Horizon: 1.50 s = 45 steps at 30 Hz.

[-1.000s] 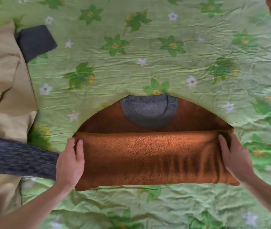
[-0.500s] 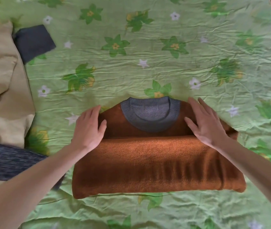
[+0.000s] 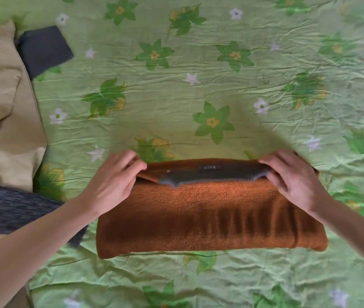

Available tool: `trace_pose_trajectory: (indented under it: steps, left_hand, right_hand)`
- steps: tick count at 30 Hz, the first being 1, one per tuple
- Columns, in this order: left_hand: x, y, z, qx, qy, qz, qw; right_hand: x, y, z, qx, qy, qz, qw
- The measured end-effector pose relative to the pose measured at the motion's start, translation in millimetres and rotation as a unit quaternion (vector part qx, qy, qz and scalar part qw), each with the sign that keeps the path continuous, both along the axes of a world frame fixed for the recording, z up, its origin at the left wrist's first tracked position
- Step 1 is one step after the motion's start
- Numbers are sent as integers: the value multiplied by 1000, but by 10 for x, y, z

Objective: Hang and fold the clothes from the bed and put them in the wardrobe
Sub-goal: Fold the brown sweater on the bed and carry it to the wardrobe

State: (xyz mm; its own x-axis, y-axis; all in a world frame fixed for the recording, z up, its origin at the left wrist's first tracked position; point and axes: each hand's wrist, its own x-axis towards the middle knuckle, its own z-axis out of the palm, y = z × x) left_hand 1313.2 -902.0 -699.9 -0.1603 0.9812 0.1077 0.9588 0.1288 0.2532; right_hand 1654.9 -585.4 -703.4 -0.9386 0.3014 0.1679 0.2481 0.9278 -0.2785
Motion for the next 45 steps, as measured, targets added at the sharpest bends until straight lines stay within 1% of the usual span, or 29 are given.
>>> trace_pose_trajectory:
  steps: [2, 4, 8, 9, 11, 13, 15, 17, 18, 20, 22, 24, 26, 28, 29, 31, 33, 36, 38, 39, 40, 41, 44, 45]
  left_hand:
    - [50, -146, -20, -19, 21, -37, 999]
    - [87, -222, -18, -24, 24, -38, 999]
    - [161, -222, 93, 63, -29, 23, 997]
    - [164, -229, 113, 76, -34, 25, 996]
    - [168, -289, 114, 83, -38, 11, 996]
    - [189, -392, 86, 48, -20, -31, 998]
    - [209, -482, 32, -39, 43, -79, 995]
    - [226, -547, -33, -107, 96, -92, 985]
    - [250, -570, -46, -117, 99, -81, 985]
    - [360, -595, -51, -100, 70, -27, 992]
    - [544, -552, -51, -72, 38, 51, 995]
    - [760, -448, -64, -56, 7, 115, 992]
    - [928, -359, -118, -80, -6, 137, 987]
    - [967, -348, -194, -137, 2, 145, 980]
    - [939, -379, -239, -163, 8, 157, 974]
    - [856, -454, -320, -196, 8, 191, 962]
    - [791, -484, -359, -218, 4, 219, 951]
    - [791, -447, -360, -225, 26, 218, 949]
    - [810, -408, -296, -219, 28, 222, 950]
    - [831, -387, -260, -207, 25, 229, 951]
    - [871, -360, -231, -186, 20, 231, 955]
    - [941, -323, -205, -157, 15, 220, 963]
    - [1311, -122, -171, -55, -16, 126, 990]
    - [1467, -46, -171, -40, -31, 97, 994]
  right_hand:
    - [196, -79, -36, 38, -23, 39, 998]
    - [316, -170, -79, 43, -21, 31, 998]
    - [316, -263, -24, 20, 57, -66, 996]
    - [318, -276, 9, 23, 71, -70, 995]
    - [388, -301, 51, 29, 80, -48, 995]
    - [505, -323, 58, 43, 58, 2, 997]
    - [614, -381, 11, 79, -1, 66, 995]
    - [684, -458, -57, 98, -61, 99, 988]
    - [707, -486, -82, 93, -77, 98, 988]
    - [716, -520, -91, 62, -76, 81, 992]
    - [669, -552, -74, 33, -44, 55, 997]
    - [546, -616, -62, 15, -11, -11, 1000]
    - [406, -692, -93, 32, -14, -83, 996]
    - [385, -702, -174, 55, -66, -131, 988]
    - [432, -674, -227, 48, -99, -162, 981]
    - [581, -616, -318, -11, -159, -256, 953]
    - [686, -597, -394, -80, -182, -319, 926]
    - [696, -589, -407, -130, -167, -324, 922]
    - [690, -579, -348, -189, -119, -341, 913]
    - [723, -574, -338, -217, -84, -366, 901]
    - [764, -575, -336, -247, -47, -401, 881]
    - [799, -573, -319, -281, -16, -441, 852]
    - [810, -539, -176, -411, 42, -531, 740]
    - [804, -516, -106, -450, 49, -547, 704]
